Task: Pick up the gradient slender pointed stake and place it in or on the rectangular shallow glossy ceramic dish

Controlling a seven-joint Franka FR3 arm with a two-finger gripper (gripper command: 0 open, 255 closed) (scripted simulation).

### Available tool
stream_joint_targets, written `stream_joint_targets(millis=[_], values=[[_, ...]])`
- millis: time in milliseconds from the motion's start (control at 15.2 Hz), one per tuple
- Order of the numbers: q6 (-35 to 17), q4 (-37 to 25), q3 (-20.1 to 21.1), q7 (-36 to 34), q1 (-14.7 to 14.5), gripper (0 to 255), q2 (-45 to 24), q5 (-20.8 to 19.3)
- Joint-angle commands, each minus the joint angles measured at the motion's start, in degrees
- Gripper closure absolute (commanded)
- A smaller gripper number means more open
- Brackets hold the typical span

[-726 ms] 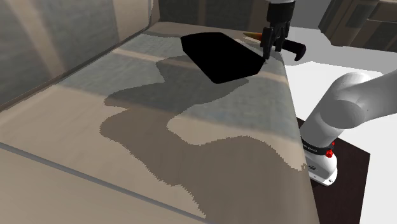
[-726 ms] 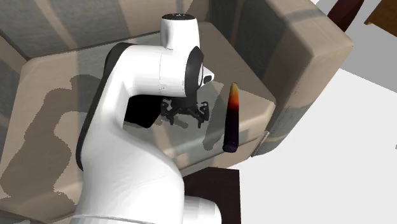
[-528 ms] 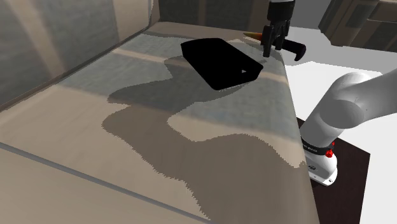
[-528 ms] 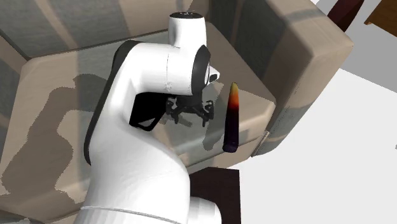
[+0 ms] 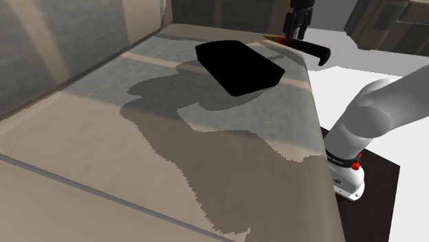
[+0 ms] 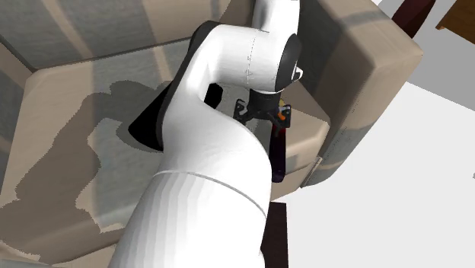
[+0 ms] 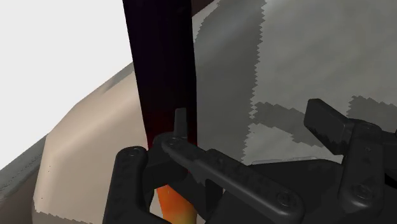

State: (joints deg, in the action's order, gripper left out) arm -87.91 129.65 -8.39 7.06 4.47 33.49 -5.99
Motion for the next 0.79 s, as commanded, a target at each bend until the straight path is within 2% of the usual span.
stream_joint_targets(millis=[0,198,726], values=[[-0.32,-3.07,-2.08,2.32,0.69,0,-3.01,-0.91],[-0.63,-7.85,-4.91,5.54,1.48,0,-7.54,-1.62],[-6.16,-1.03,-5.31,5.26,1.82,0,-6.23,-2.17]])
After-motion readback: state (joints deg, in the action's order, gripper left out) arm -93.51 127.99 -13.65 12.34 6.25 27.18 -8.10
